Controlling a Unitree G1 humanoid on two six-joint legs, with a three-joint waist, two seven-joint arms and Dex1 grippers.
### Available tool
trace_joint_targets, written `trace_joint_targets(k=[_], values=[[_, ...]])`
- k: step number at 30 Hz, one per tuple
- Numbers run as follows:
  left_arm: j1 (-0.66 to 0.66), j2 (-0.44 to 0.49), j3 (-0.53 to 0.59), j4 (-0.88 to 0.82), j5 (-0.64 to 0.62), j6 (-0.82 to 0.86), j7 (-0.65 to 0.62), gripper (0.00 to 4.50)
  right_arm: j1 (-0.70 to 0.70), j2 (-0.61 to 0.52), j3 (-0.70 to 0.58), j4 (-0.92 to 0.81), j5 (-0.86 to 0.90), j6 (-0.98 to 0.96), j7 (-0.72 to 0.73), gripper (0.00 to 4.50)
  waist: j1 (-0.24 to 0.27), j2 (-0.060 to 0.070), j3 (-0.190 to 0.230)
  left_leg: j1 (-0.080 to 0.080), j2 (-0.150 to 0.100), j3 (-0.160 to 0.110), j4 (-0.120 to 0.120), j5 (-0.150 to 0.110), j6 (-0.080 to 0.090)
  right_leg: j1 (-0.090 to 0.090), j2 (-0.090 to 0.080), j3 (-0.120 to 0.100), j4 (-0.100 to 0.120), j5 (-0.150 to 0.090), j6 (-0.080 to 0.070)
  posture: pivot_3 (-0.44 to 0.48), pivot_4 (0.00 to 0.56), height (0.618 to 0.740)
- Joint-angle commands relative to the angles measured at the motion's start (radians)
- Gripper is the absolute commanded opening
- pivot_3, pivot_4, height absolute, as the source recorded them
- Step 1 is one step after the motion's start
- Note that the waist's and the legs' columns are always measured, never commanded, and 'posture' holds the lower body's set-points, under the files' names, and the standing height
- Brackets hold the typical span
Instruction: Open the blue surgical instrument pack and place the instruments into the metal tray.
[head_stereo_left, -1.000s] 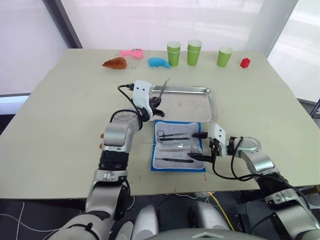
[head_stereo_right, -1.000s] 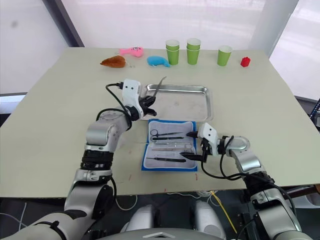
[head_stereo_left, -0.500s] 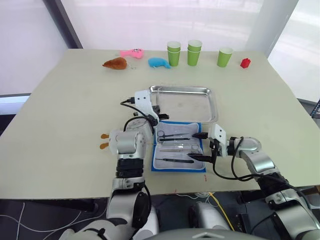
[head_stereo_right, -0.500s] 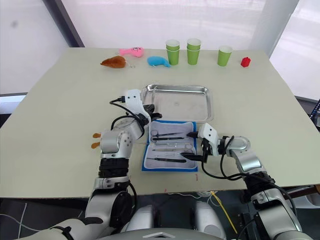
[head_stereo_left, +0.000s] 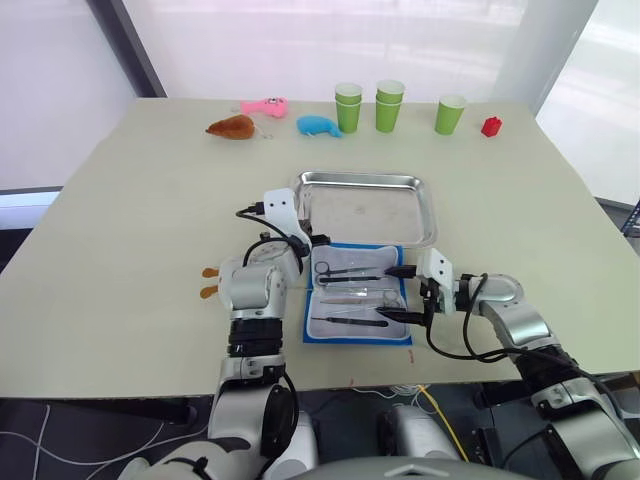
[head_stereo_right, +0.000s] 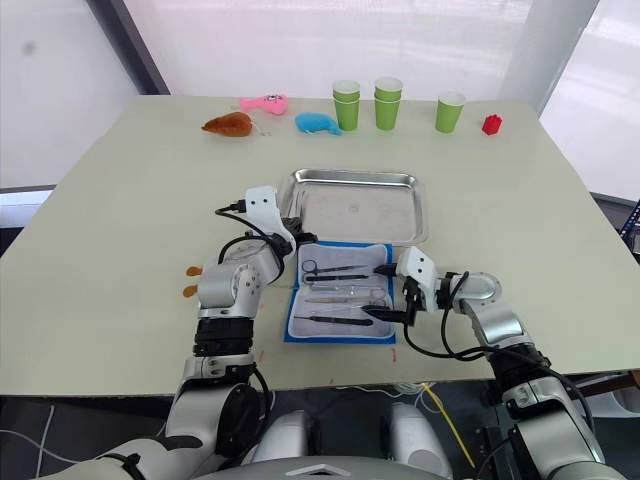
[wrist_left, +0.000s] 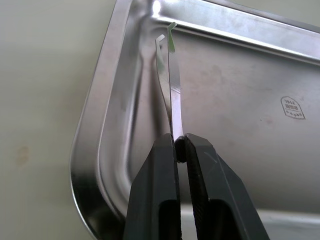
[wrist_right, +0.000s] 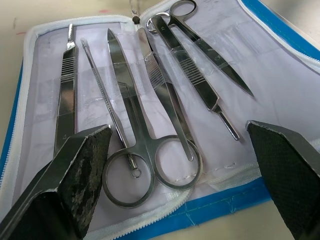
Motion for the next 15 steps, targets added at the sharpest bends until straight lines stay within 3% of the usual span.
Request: trace_joint_targets(k=[1,15], values=[[-0.009,-0.006,0.001,-0.006,-0.014,0.025,0.004,0.04,0.099,-0.014,0.123,0.127,-0.105,0.107,0.003,4.50,0.000,0.000,0.000,0.001,0.000,0.000,-0.001,0.000,0.000,0.000,0.000,0.000,0.000,0.000,0.000,0.000,0.150,0.740],[-0.020,-0.004,0.006,-0.012,-0.019,0.038,0.024,0.04,0.093,-0.004,0.127,0.135,-0.106,0.102,-0.003,4.50,-0.001,0.000,0.000,0.003,0.000,0.000,-0.003,0.000,0.000,0.001,-0.001,0.003,-0.002,0.000,0.000,0.000,0.150,0.740]])
